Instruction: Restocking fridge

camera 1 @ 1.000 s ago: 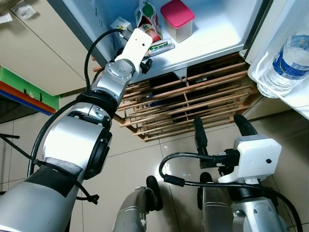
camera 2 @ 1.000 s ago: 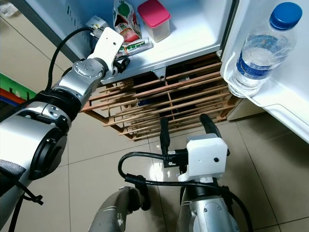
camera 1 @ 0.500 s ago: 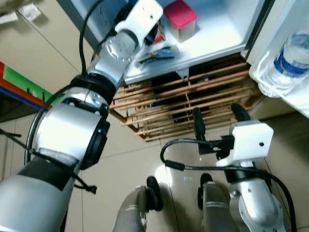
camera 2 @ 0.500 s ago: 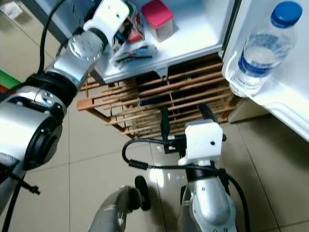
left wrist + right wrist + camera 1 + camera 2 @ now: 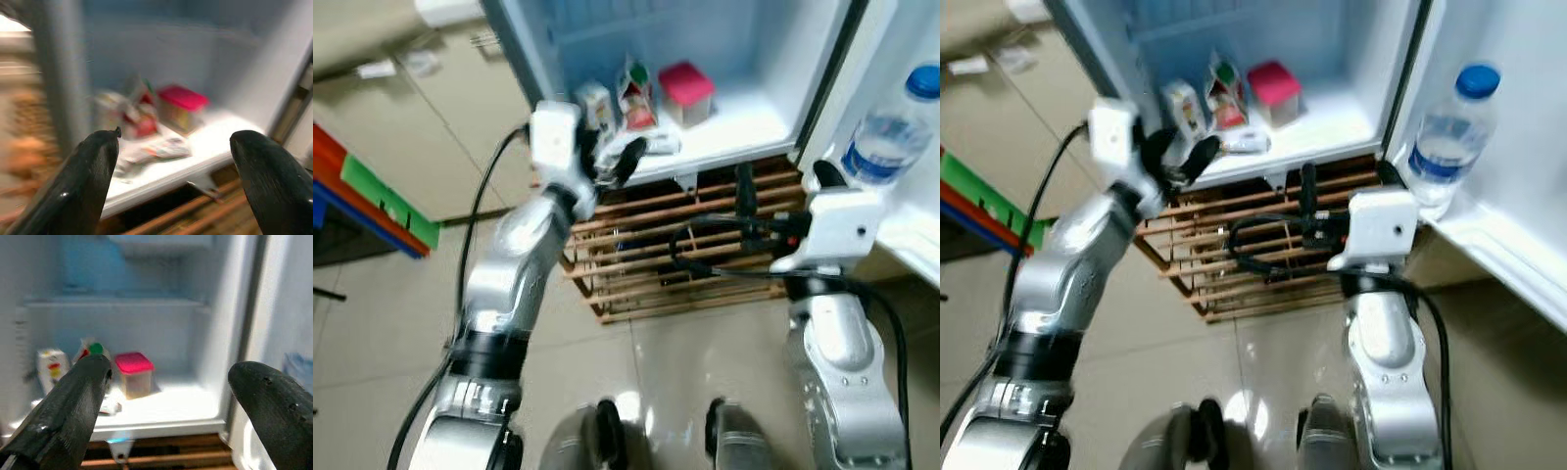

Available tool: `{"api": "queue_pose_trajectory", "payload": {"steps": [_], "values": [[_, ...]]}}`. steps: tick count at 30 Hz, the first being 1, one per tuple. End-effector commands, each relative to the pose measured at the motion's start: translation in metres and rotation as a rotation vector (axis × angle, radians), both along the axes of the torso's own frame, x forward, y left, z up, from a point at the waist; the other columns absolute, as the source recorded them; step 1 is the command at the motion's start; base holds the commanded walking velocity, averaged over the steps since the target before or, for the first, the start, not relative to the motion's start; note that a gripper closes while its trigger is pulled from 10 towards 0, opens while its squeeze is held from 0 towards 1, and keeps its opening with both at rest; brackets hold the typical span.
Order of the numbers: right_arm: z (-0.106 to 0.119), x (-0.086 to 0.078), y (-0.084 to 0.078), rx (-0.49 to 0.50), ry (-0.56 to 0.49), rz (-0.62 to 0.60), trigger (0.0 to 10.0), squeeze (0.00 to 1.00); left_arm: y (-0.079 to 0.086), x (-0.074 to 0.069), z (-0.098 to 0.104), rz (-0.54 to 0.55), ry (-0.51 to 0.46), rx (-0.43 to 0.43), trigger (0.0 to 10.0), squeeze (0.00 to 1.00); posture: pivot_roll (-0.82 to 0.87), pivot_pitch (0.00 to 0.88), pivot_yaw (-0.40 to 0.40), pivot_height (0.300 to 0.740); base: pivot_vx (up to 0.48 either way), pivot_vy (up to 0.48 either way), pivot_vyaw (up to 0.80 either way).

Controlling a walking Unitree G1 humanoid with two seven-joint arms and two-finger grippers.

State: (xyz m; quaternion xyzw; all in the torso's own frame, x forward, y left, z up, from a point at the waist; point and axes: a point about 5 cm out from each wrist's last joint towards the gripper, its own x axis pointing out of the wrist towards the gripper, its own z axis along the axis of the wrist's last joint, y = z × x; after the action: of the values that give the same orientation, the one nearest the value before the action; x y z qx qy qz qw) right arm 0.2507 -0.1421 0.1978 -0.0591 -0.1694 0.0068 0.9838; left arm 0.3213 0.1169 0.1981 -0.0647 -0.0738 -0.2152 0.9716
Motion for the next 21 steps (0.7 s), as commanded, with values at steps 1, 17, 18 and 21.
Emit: {"api": "queue_pose_trajectory", "payload": {"steps": [1, 17, 18, 21], "values": [[-0.004, 0.002, 0.001, 0.013, 0.007, 0.007, 10.0, 0.63, -0.001, -0.006, 0.009, 0.004, -0.066, 0.035, 10.0, 0.00, -0.11, 0.038, 0.094, 0.740, 0.000, 0.000, 0.00], [-0.024, 0.013, -0.005, 0.038, 0.022, -0.013, 10.0, 0.63, 0.036, -0.002, -0.037, 0.330, 0.171, 0.083, 10.0, 0.00, -0.13, 0.000, 0.109, 0.740, 0.000, 0.000, 0.00], [-0.027, 0.010, -0.008, 0.030, 0.031, -0.020, 10.0, 0.64, 0.034, 0.000, -0.036, 0.310, 0.171, 0.083, 10.0, 0.00, -0.14, 0.000, 0.110, 0.740, 0.000, 0.000, 0.00], [-0.032, 0.007, -0.012, 0.016, 0.042, -0.034, 10.0, 0.63, 0.029, 0.001, -0.038, 0.276, 0.184, 0.080, 10.0, 0.00, -0.16, 0.003, 0.107, 0.740, 0.290, 0.000, 0.00]]}}
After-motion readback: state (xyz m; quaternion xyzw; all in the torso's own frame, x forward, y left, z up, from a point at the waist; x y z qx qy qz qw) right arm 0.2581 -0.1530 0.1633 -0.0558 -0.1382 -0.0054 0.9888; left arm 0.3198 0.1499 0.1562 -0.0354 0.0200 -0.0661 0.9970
